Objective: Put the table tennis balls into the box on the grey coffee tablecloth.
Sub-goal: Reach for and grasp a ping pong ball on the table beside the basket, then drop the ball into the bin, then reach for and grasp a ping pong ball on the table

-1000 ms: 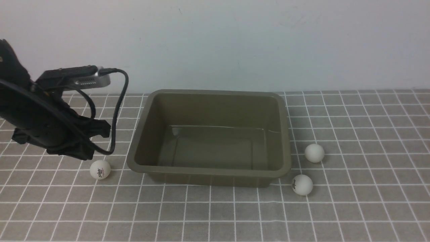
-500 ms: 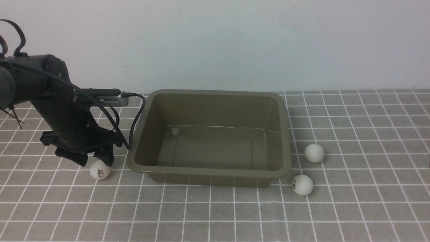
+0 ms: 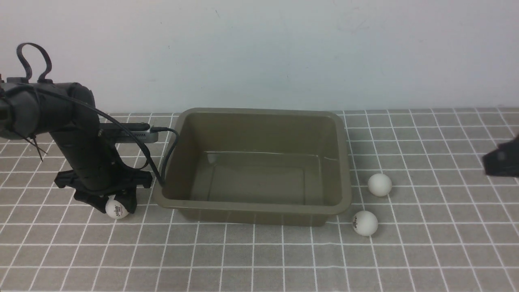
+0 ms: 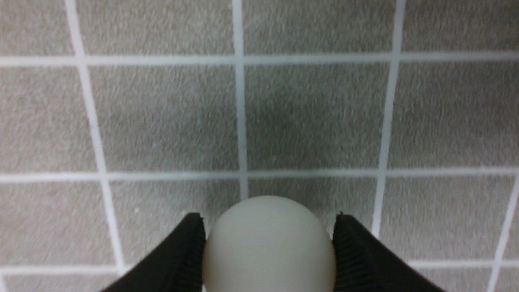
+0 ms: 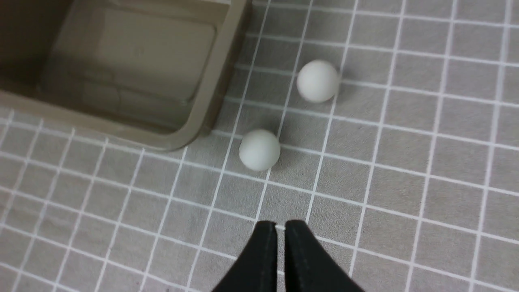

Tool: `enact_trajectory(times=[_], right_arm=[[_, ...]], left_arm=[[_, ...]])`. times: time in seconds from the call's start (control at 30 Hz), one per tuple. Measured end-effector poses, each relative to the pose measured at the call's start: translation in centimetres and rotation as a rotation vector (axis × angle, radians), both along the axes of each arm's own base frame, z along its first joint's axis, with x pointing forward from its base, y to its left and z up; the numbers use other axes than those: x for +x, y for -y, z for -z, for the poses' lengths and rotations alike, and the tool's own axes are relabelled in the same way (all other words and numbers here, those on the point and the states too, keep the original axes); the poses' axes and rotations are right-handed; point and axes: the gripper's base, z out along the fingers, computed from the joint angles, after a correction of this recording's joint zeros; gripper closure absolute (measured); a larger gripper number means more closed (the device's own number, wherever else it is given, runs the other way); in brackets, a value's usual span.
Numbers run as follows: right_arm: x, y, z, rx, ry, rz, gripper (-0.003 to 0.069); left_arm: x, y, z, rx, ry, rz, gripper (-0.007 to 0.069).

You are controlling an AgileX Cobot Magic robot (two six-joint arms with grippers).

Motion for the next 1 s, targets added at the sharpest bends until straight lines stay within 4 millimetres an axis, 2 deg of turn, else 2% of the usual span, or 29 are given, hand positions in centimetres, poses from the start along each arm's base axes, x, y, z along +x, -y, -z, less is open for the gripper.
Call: enact_trajectory(times=[0.03, 0.07, 0.17, 0.2, 0.23, 0.3, 0.33, 0.43, 0.47, 0.5, 0.6, 0.63, 0.67, 0.73, 0.8, 0.83, 0.9, 0.93, 0.97, 1.0], right_arm=[[0.8, -0.6, 0.7, -0.010, -0.027, -0.025, 0.0624], [0.8, -0.7, 0.7, -0.010, -0.025, -0.030, 0.0622], [3.1, -3.0, 3.9, -0.061, -0.121, -0.088, 0.0570], [3.5, -3.4, 4.5, -0.074, -0.132, -0.097, 0.0556], [4.4, -4.4, 5.8, -0.108, -0.148, -0.121, 0.0516], [5.8, -5.8, 7.9, -0.157, -0.144, -0.151, 0.0424], [6.1, -6.0, 8.3, -0.162, -0.144, -0.153, 0.0407], [7.9, -7.0, 11.7, -0.190, -0.174, -0.139, 0.0267], [8.1, -7.1, 11.9, -0.188, -0.173, -0.135, 0.0251], [8.7, -7.3, 13.2, -0.192, -0.188, -0.119, 0.0199], [9.7, -7.6, 15.4, -0.190, -0.201, -0.098, 0.0131], [9.9, -7.6, 15.6, -0.189, -0.200, -0.097, 0.0126], [10.3, -7.8, 16.4, -0.182, -0.197, -0.089, 0.0115], [10.7, -8.0, 17.5, -0.164, -0.203, -0.072, 0.0113], [10.8, -8.2, 18.3, -0.160, -0.216, -0.078, 0.0139], [10.9, -8.2, 18.6, -0.160, -0.225, -0.080, 0.0176], [10.9, -8.3, 18.9, -0.156, -0.235, -0.079, 0.0301], [10.9, -8.3, 18.9, -0.155, -0.235, -0.078, 0.0309], [10.9, -8.2, 18.8, -0.157, -0.240, -0.080, 0.0302], [10.9, -8.2, 18.8, -0.158, -0.244, -0.081, 0.0299]], left_arm=[[0.0, 0.0, -1.0, 0.002, 0.004, 0.003, 0.0270], [0.1, 0.0, -1.2, 0.001, 0.011, 0.003, 0.0270], [-0.3, 0.4, -6.1, -0.026, 0.078, 0.003, 0.0270], [-0.5, 0.5, -6.7, -0.035, 0.090, 0.003, 0.0270], [-0.9, 1.3, -9.0, -0.077, 0.146, 0.022, 0.0270], [-1.5, 3.6, -11.1, -0.160, 0.222, 0.096, 0.0270], [-1.6, 4.3, -11.5, -0.187, 0.246, 0.129, 0.0270], [-1.5, 7.9, -11.6, -0.253, 0.307, 0.255, 0.0270], [-1.6, 8.4, -11.6, -0.256, 0.307, 0.266, 0.0270], [-1.5, 9.8, -11.0, -0.270, 0.313, 0.291, 0.0270], [-1.0, 11.9, -9.0, -0.285, 0.287, 0.282, 0.0258], [-0.9, 12.2, -8.7, -0.287, 0.280, 0.276, 0.0251], [-0.7, 12.8, -7.6, -0.291, 0.254, 0.259, 0.0197], [-0.4, 13.1, -6.8, -0.292, 0.230, 0.240, 0.0119], [-0.1, 13.0, -6.8, -0.291, 0.223, 0.230, 0.0067], [0.0, 12.9, -7.2, -0.294, 0.224, 0.227, 0.0060], [0.5, 11.9, -8.8, -0.295, 0.238, 0.214, 0.0116], [0.5, 11.9, -8.9, -0.294, 0.240, 0.217, 0.0126], [0.9, 10.6, -10.3, -0.279, 0.259, 0.206, 0.0220], [0.9, 10.5, -10.4, -0.277, 0.258, 0.208, 0.0220]])
